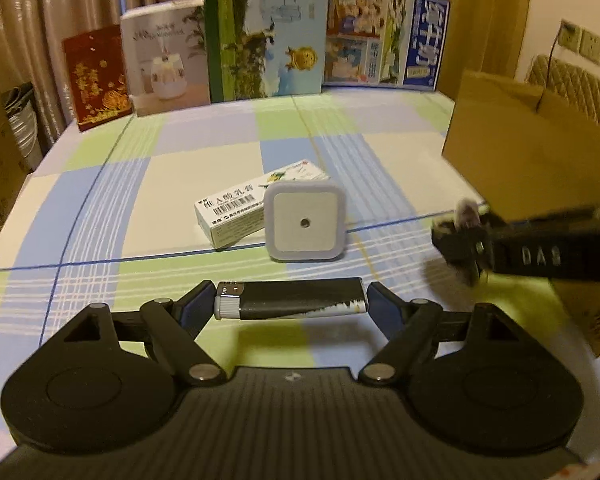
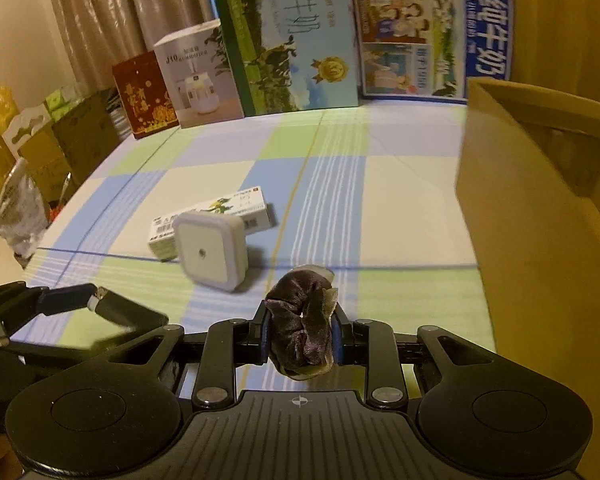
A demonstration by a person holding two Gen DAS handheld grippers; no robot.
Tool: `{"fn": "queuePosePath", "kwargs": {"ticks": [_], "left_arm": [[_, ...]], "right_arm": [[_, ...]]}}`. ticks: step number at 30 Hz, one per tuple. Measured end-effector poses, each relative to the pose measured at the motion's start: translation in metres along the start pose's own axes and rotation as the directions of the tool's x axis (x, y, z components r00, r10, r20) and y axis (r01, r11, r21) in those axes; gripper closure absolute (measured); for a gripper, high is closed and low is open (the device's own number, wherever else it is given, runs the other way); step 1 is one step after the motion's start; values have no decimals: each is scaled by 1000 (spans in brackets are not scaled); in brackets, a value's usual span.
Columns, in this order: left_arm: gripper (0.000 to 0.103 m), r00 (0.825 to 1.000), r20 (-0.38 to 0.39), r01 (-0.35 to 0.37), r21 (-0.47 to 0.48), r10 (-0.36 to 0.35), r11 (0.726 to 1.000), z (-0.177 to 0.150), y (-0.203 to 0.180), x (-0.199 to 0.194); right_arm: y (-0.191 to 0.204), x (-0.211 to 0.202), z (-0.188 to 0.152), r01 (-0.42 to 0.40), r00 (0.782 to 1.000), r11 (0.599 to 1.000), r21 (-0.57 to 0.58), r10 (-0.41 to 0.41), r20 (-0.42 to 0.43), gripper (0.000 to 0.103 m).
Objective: Organize objects
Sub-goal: 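Grasp the black lighter with the left tool while the right tool grasps the brown scrunchie, then carry the lighter and scrunchie over into the cardboard box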
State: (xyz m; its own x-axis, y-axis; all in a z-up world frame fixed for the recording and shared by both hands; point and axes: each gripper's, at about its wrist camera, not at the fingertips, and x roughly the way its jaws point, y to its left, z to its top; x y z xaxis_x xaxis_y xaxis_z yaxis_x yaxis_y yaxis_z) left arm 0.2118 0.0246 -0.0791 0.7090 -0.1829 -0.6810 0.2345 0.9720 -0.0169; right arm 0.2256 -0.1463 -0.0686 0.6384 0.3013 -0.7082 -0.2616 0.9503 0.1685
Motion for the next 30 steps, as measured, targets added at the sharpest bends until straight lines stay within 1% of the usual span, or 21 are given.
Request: {"fn": "queuePosePath", "kwargs": {"ticks": [5,11,14,16,19,23,30], "left_arm": [[24,999,32,-15,12,14,1000,-3,-19,-39],[24,998,60,-22,-37,24,999,-4,-40,-89],[24,997,73,-17,-45,20,999,-4,-53,-111],[24,996,84,-7,-50,12,999,-3,-63,-125],[24,995,101,8,-31,-5,999,-2,-82,-144],[24,991,126,47,-11,-45,999,3,-107,-164],[24,982,153,100,51,-107,994,14,-152,-181]], "right_arm": [[2,-41,-7,-5,999,1000,5,5,32,78],[3,-101,-14,-17,997,1000,23,15,74,78],[1,-130,-17,4,996,1000,28,-7,89,78],[-3,-148,-20,7,995,999,41,-11,98,78],[-11,-175,-23,22,993,998,52,-28,118,78],[-26,-211,-28,51,987,996,73,-62,151,78],[-63,-253,-36,126,972,984,128,-149,181,78]]}}
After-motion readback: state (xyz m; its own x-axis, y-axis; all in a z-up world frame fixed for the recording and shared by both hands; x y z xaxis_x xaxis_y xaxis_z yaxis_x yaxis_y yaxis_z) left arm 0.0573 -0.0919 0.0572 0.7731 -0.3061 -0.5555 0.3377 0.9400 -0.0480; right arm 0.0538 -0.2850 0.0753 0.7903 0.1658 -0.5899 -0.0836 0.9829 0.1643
